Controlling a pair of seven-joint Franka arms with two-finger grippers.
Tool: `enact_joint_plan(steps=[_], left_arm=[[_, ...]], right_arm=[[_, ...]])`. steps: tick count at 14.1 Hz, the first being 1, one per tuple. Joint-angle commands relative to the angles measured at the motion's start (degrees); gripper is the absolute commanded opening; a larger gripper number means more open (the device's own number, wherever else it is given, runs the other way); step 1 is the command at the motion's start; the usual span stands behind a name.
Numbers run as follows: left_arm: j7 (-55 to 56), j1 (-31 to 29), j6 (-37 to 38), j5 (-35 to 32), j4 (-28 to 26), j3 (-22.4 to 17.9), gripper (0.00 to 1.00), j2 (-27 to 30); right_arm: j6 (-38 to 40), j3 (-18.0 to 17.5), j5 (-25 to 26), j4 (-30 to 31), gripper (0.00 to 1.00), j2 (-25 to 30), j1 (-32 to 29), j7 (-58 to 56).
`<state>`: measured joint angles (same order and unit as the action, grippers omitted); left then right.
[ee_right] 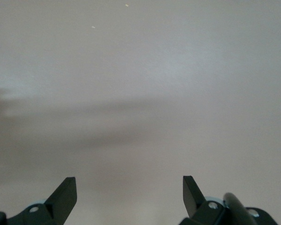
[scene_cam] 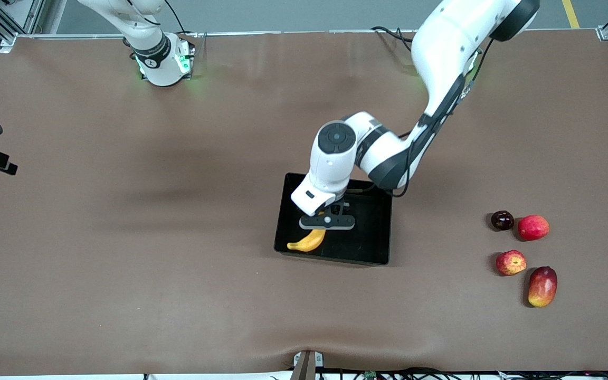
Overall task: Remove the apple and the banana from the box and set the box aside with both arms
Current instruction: 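Carry the banana with the left gripper while the right gripper reaches the tray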
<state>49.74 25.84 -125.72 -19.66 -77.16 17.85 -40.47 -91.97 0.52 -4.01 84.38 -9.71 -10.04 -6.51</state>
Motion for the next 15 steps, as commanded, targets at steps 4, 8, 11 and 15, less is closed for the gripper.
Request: enact_joint_plan(steps=[4,8,11,15], left_arm=[[-3.40,-8.60,7.14,-1.43,-3.88,-0.18,0.00,6.27],[-10.96,-16.94,8.56,-2.65,-7.03,-0.27,0.00,6.10],[-14.58,-22.14,6.99,-6.87,-9.59,-0.18,0.00,4.70],[-14.41,-27.76,2.77,-10.75,-14.50,-0.27,0.00,2.76]], right_arm=[[-5.05,-0.61,-1.61,-1.59,1.00,-6.80,7.04,0.71],[-9.18,-0.61,-4.77,-2.73,1.00,-12.33,11.95,2.11],[-13.84,-0.61,-4.69,-3.52,1.00,-14.97,18.19,10.09],[-14.55,-0.61,-4.51,-5.10,1.00,-19.02,26.46,23.72]])
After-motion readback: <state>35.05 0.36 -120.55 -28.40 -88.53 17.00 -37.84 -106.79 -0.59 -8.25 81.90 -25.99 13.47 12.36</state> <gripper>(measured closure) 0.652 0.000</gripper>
